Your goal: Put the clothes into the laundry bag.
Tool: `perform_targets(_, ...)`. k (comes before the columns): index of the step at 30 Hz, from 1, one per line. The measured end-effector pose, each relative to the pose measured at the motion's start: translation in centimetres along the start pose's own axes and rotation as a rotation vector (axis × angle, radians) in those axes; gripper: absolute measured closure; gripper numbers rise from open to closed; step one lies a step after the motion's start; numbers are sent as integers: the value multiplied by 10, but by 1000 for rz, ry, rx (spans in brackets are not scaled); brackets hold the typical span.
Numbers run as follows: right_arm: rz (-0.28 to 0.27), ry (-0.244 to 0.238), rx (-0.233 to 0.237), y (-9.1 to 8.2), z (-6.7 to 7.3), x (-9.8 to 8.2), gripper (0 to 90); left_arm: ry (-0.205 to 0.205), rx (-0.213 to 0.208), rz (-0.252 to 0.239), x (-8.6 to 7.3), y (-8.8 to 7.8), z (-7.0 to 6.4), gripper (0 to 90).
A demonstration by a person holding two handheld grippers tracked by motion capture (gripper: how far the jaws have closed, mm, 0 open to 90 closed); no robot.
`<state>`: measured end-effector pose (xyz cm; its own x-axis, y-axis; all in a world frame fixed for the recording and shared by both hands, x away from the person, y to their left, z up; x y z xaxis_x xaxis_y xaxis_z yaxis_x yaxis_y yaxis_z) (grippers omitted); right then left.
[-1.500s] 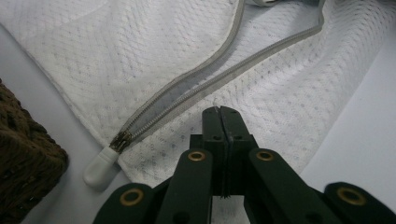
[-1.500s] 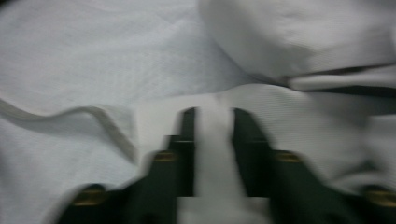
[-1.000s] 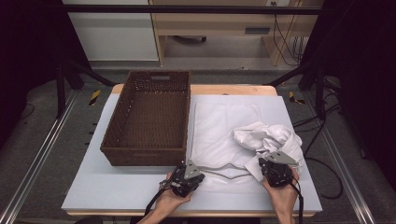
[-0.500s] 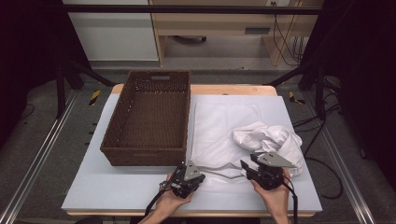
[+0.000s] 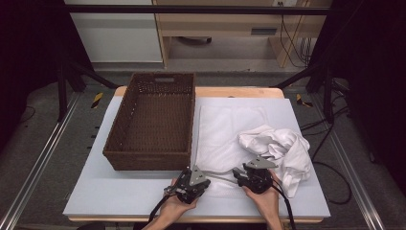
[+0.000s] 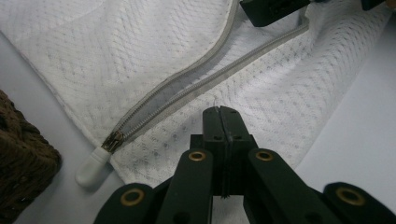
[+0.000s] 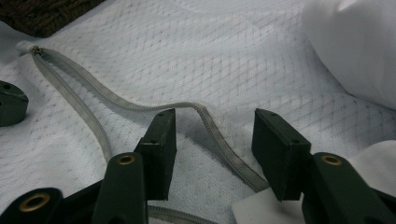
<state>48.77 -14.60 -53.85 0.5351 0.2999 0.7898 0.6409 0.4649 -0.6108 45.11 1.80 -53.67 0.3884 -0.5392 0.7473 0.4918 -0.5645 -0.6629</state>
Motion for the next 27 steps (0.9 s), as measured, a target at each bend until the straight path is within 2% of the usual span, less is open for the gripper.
perform_targets(7,23,-7,-41,2,-2,1,696,4,2,1,0,0,0,898)
perform_targets(8,29,-10,-50,2,-3,1,757,4,2,2,1,0,0,898)
perform_targets(10,37,15,-41,1,-3,2,821,1,1,5,2,0,0,884)
perform_targets(12,39,20,-35,0,-5,3,883,1,5,-6,6,-2,1,858)
perform_targets(13,36,39,-23,-1,-6,4,887,0,2,-19,9,-4,1,844)
perform_targets(16,12,42,-4,-6,-8,9,890,-2,10,-55,22,-11,4,799)
perform_targets(19,-11,43,0,-11,-8,16,892,2,23,-68,38,-10,4,743)
perform_targets(23,-47,27,-1,-21,-9,26,892,40,59,-63,61,6,5,653)
perform_targets(25,-59,19,4,-27,-10,31,892,39,52,-71,74,18,5,590)
perform_targets(27,-74,20,10,-31,-11,34,892,51,46,-77,83,27,3,564)
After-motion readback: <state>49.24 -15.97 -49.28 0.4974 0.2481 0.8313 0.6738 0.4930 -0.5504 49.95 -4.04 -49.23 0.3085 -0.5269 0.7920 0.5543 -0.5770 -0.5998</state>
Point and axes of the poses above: each handheld gripper's, and its own axes: y roughly forward along the jaws, x roughly out of its top, z roughly to its left, the point moved 8 cm from there along y, roughly forward along the jaws, and after that the axes turned 3 degrees about x, right-handed, at the moved point
